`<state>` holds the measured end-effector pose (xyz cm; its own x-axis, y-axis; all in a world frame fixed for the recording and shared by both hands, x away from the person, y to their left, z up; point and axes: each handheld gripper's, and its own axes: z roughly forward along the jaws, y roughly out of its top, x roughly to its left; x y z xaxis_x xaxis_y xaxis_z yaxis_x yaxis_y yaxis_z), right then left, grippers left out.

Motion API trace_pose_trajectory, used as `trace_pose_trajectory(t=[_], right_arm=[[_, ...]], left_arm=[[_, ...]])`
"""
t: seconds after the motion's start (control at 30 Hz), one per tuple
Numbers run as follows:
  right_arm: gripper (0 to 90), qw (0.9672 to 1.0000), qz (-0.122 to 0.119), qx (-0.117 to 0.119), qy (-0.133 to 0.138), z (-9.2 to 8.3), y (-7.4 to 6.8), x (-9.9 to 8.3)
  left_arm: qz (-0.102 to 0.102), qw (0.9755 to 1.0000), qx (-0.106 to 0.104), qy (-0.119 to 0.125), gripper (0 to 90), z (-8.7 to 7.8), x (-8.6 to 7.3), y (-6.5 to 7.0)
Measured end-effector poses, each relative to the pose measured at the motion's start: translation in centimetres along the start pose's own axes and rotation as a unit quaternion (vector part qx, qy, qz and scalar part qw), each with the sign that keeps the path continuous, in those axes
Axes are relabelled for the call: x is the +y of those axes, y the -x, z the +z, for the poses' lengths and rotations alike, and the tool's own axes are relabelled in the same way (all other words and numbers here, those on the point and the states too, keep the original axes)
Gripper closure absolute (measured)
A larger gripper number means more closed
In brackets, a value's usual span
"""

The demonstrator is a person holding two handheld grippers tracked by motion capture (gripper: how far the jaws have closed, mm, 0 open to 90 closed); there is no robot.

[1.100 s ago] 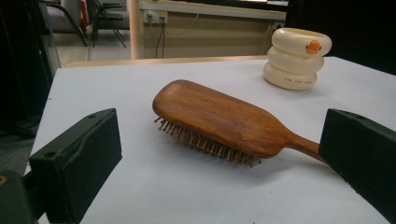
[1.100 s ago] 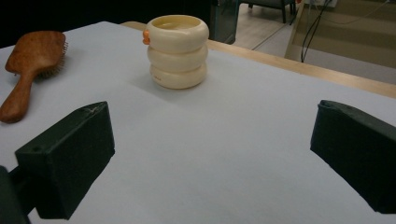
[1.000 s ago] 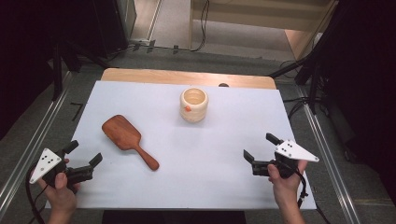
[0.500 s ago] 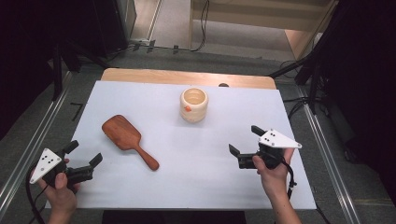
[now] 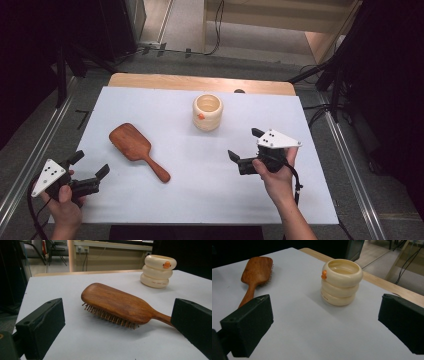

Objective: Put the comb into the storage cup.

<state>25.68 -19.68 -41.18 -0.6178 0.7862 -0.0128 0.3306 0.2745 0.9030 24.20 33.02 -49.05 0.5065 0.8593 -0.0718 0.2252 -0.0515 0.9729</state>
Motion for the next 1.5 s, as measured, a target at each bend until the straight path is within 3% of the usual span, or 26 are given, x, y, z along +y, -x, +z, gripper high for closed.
trace_pose_trajectory(t=[0.47,0.87,1.5], right_arm=[[0.0,0.9995,-0.021,0.017,-0.016,2.2,-1.4,1.8],[0.0,0.9981,-0.043,0.037,-0.024,4.0,-3.1,4.3],[0.0,0.9953,-0.059,0.064,-0.042,7.3,-5.7,7.0]], left_arm=[[0.0,1.0,0.0,0.002,0.0,0.0,0.0,0.0],[0.0,1.0,-0.001,0.002,0.0,0.0,0.0,0.0],[0.001,1.0,-0.003,0.001,0.0,0.0,0.0,0.0]])
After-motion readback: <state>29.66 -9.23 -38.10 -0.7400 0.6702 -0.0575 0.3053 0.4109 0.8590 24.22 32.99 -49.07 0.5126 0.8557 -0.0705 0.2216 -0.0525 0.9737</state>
